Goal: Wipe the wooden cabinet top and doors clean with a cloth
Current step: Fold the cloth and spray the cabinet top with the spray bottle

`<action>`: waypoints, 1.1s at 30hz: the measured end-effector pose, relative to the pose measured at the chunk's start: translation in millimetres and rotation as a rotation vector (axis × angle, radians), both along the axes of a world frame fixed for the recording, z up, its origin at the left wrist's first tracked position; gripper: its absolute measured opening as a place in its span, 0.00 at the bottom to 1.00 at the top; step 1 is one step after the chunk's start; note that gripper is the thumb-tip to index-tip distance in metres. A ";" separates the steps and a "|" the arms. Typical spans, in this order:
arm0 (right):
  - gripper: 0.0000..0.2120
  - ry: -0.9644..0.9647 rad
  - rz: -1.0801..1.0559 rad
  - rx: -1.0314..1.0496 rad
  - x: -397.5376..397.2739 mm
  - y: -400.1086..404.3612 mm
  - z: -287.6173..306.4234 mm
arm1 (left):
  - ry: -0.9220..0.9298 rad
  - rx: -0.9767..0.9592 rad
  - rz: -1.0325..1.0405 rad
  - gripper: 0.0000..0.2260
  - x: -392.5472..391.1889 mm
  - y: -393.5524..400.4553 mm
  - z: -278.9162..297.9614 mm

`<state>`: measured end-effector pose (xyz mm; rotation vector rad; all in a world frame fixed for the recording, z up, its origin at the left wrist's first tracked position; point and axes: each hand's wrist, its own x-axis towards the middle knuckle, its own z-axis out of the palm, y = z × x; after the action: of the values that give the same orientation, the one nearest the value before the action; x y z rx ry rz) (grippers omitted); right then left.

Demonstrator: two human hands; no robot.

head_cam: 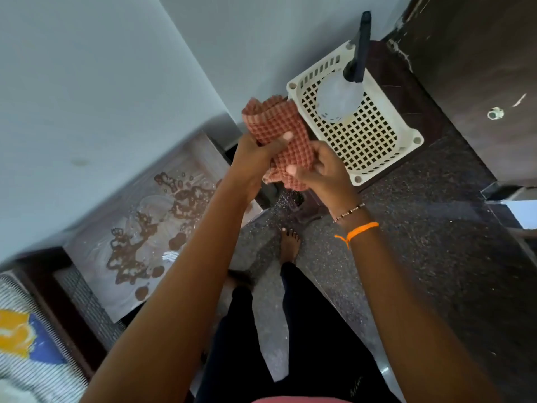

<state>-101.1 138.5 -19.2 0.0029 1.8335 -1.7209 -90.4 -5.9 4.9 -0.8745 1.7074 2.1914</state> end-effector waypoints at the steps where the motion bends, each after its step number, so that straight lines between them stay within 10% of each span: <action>1: 0.16 0.039 -0.021 0.009 -2.8 -3.4 1.2 | 0.014 -0.053 -0.054 0.19 0.8 0.4 2.0; 7: 0.06 0.081 -0.029 -0.066 -17.1 -9.6 4.9 | -0.047 -0.088 -0.305 0.33 -1.2 -22.1 10.4; 11: 0.06 0.162 -0.112 0.051 -22.5 -13.2 3.8 | -0.214 -0.178 -0.300 0.24 13.5 -40.7 2.2; 18: 0.23 0.012 0.040 0.165 -19.4 -8.8 -5.8 | -0.090 -0.187 -0.141 0.22 34.9 -46.5 -6.5; 25: 0.11 0.447 0.393 0.731 -21.3 -22.4 -4.1 | -0.040 -1.129 -0.521 0.16 26.6 -37.3 -6.7; 29: 0.09 0.173 0.323 0.477 -33.8 -19.5 -3.5 | -0.103 -0.973 -0.536 0.07 21.1 -54.7 -0.4; 33: 0.06 -0.105 0.124 0.127 -36.9 -23.0 7.3 | -0.102 -0.391 -0.283 0.10 25.1 -65.8 13.9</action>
<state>-138.0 115.5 -11.9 0.0310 1.8233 -1.4899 -65.3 -71.7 18.8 -0.7530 2.0984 1.6347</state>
